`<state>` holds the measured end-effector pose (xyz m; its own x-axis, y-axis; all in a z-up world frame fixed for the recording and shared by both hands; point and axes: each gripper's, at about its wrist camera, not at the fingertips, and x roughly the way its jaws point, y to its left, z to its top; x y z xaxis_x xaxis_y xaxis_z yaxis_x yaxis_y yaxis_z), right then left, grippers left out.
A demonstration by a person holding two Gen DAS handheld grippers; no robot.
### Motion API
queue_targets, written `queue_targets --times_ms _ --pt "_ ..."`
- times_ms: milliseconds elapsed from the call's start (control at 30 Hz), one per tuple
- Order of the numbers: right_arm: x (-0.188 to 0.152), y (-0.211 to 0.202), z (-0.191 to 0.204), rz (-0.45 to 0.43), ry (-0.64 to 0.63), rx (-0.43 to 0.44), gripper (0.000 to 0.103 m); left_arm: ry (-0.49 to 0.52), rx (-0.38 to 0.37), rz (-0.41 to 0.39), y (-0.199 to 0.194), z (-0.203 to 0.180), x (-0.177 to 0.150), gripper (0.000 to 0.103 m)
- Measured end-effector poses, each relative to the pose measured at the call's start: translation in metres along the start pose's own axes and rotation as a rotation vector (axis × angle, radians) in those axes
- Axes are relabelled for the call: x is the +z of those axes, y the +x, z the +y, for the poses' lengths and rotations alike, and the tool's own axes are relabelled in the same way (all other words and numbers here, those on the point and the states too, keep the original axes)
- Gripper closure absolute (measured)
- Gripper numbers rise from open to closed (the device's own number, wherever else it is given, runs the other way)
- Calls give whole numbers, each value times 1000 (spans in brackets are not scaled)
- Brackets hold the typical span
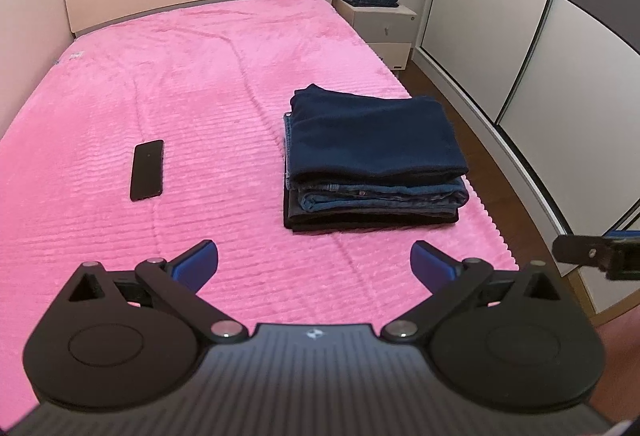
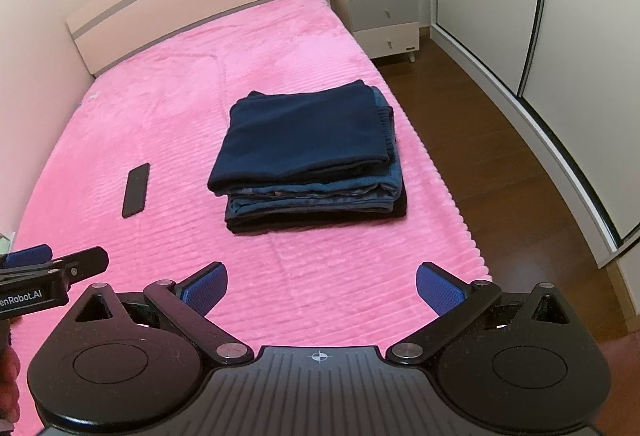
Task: Fold clothes
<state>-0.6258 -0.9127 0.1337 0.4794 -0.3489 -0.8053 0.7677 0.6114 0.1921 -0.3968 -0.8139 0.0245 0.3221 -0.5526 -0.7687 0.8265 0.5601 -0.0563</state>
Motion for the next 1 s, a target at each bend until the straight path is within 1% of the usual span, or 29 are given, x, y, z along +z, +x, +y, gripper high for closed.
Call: queue_targets --times_ms 200,1000 --pt "-1 1 1 -2 -3 0 0 -27 13 10 3 0 -2 2" --pt "-2 -2 2 -13 -8 -1 0 10 29 21 5 -10 -6 2"
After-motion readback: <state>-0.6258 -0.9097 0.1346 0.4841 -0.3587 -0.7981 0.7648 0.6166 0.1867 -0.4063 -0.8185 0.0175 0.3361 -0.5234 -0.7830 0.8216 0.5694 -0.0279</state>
